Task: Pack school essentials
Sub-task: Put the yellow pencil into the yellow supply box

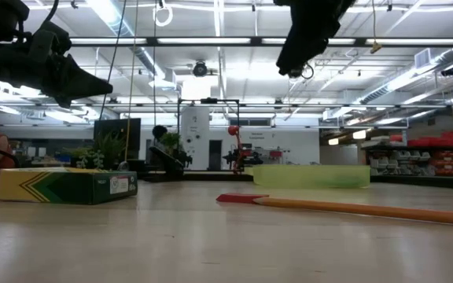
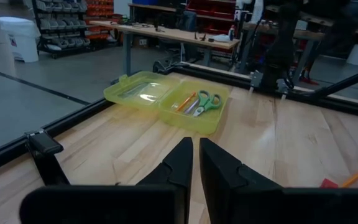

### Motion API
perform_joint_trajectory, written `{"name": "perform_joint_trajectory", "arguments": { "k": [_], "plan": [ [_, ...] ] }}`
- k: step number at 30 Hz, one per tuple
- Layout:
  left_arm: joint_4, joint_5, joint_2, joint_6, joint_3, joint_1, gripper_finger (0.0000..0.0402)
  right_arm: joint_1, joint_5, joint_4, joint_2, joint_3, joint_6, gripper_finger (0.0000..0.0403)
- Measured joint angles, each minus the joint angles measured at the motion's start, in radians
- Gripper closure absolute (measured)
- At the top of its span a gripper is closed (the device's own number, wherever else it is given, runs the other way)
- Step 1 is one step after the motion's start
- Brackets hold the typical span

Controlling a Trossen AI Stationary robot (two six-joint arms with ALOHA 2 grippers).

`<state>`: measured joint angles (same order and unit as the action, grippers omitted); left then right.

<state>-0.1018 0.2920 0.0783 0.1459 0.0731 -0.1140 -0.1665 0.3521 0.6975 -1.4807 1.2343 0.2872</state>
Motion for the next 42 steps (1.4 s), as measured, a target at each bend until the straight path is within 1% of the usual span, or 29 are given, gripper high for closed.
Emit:
{"name": "perform_joint_trajectory", "arguments": {
  "k": [6,9,19,27,39,42],
  "plan": [
    [0.000,0.000,0.000,0.000,0.000,0.000,0.0370,-0.068,0.071,-0.053,-0.024,0.000,0.069,0.0184],
    [-0.001,0.000,0.000,0.000,0.000,0.000,0.0373,-0.087,0.086,-0.068,-0.054,0.000,0.102,0.0184],
    [0.000,0.000,0.000,0.000,0.000,0.000,0.0365,-0.138,0.083,-0.106,-0.179,0.000,0.216,0.0184],
    [-0.001,0.000,0.000,0.000,0.000,0.000,0.0376,-0.183,0.064,-0.203,-0.251,0.000,0.286,0.0186],
    [-0.001,0.000,0.000,0.000,0.000,0.000,0.0366,-0.260,0.065,-0.211,-0.367,0.000,0.464,0.0187],
    [-0.001,0.000,0.000,0.000,0.000,0.000,0.0369,-0.275,0.042,-0.211,-0.392,0.000,0.510,0.0187]
  ]
}}
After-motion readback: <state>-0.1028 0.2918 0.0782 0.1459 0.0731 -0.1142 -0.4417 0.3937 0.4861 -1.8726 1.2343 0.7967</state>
